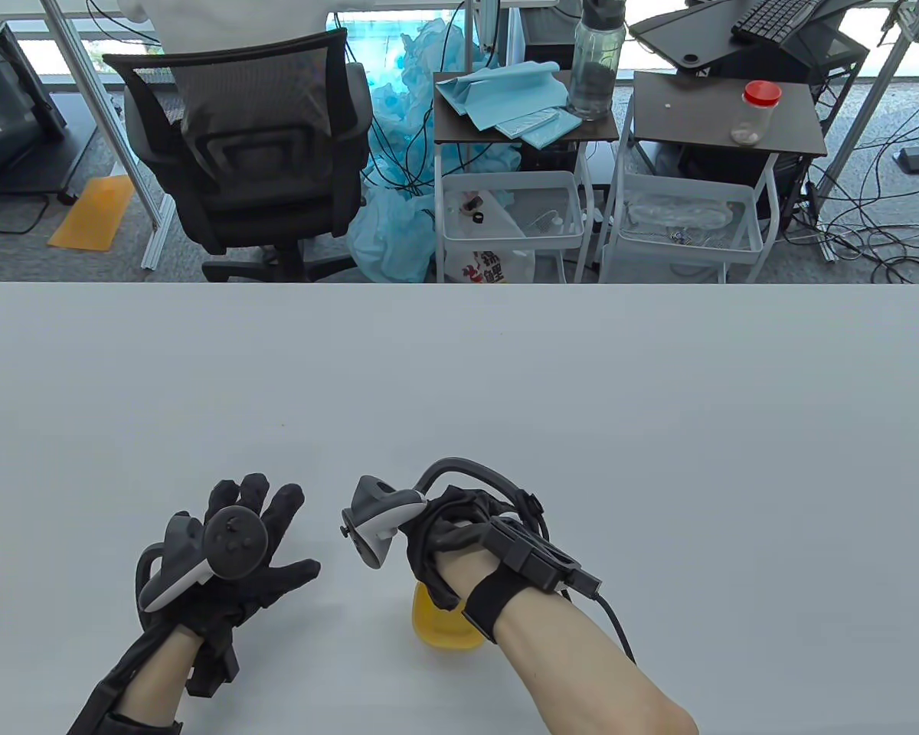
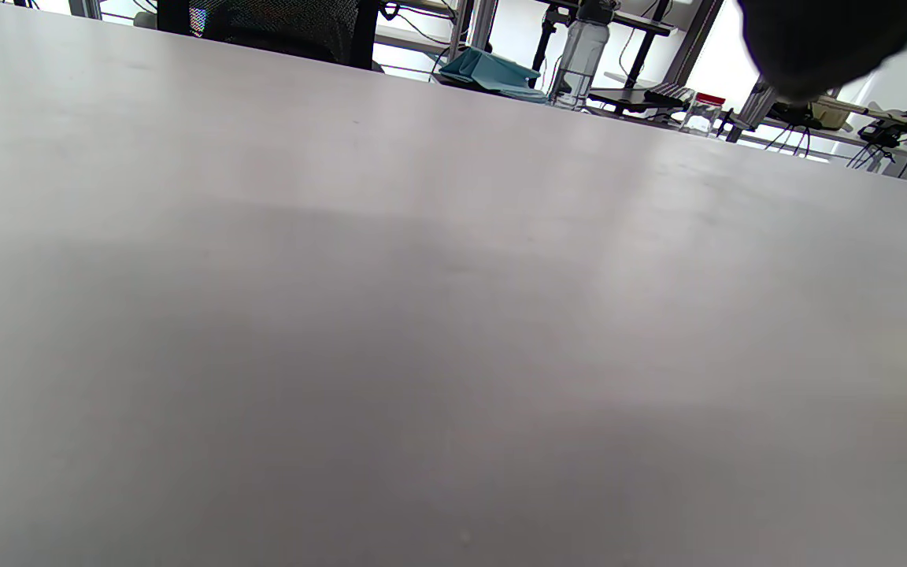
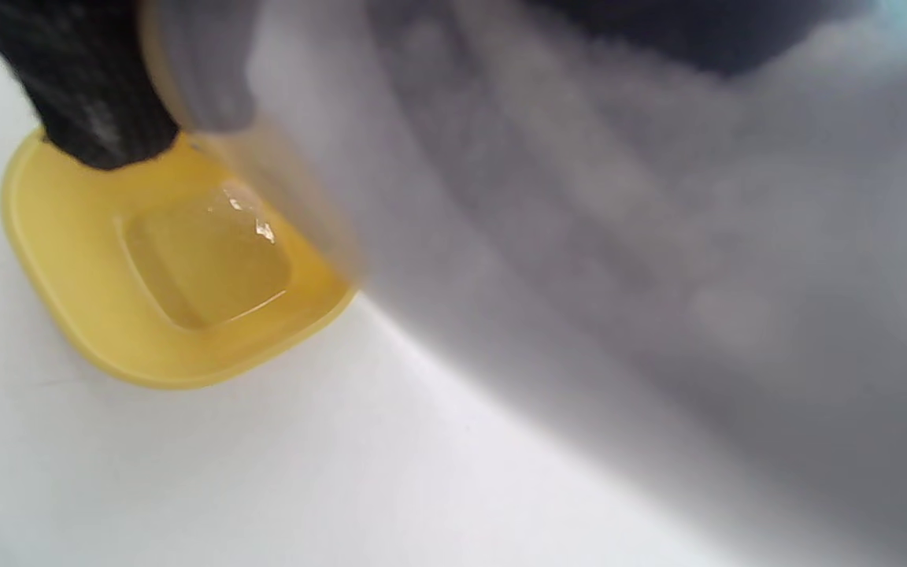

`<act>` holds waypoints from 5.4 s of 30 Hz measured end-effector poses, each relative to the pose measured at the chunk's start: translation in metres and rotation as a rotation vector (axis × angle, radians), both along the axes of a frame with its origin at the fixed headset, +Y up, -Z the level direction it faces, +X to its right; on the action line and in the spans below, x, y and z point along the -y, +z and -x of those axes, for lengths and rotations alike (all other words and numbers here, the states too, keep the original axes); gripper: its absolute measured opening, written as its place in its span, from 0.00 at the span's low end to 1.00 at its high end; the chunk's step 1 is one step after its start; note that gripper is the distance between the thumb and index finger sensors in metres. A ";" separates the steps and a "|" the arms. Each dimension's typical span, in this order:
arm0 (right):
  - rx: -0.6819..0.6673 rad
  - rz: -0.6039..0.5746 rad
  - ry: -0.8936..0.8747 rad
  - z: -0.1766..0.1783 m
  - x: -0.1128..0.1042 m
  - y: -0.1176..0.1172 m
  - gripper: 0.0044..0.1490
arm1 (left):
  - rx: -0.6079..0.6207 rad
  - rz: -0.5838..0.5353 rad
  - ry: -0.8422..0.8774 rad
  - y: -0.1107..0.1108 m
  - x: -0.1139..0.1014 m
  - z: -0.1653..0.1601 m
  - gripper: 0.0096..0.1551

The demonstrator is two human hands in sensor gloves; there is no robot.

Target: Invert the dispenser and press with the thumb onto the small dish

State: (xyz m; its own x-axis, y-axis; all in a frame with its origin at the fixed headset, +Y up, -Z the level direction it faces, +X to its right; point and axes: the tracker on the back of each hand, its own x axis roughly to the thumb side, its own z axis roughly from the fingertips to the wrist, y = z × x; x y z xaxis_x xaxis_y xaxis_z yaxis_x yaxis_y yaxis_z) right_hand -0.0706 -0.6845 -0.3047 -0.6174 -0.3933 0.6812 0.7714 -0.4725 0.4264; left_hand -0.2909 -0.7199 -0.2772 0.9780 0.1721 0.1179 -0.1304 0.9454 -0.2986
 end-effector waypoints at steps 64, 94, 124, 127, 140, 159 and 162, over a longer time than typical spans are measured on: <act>0.417 0.013 -0.237 -0.068 -0.040 -0.006 0.54 | -0.055 0.065 0.039 -0.007 0.002 0.016 0.54; 0.362 -0.058 -0.886 -0.080 -0.062 -0.004 0.52 | -0.042 0.057 0.048 -0.006 0.004 0.017 0.54; 0.373 -0.450 -2.157 -0.206 -0.015 0.047 0.52 | -0.005 0.066 -0.002 -0.003 0.006 0.004 0.54; 0.385 -0.381 -2.067 -0.202 -0.027 0.043 0.52 | -0.002 0.061 0.006 -0.003 0.005 0.004 0.54; 0.468 0.025 -0.953 -0.144 -0.069 0.013 0.52 | 0.030 0.092 -0.039 -0.002 0.010 0.001 0.55; 0.210 0.037 0.004 -0.008 -0.015 -0.002 0.48 | 0.024 0.076 0.025 -0.001 0.003 0.006 0.55; 0.215 0.058 0.002 -0.004 -0.009 -0.005 0.47 | 0.033 0.071 0.026 0.000 0.003 0.004 0.55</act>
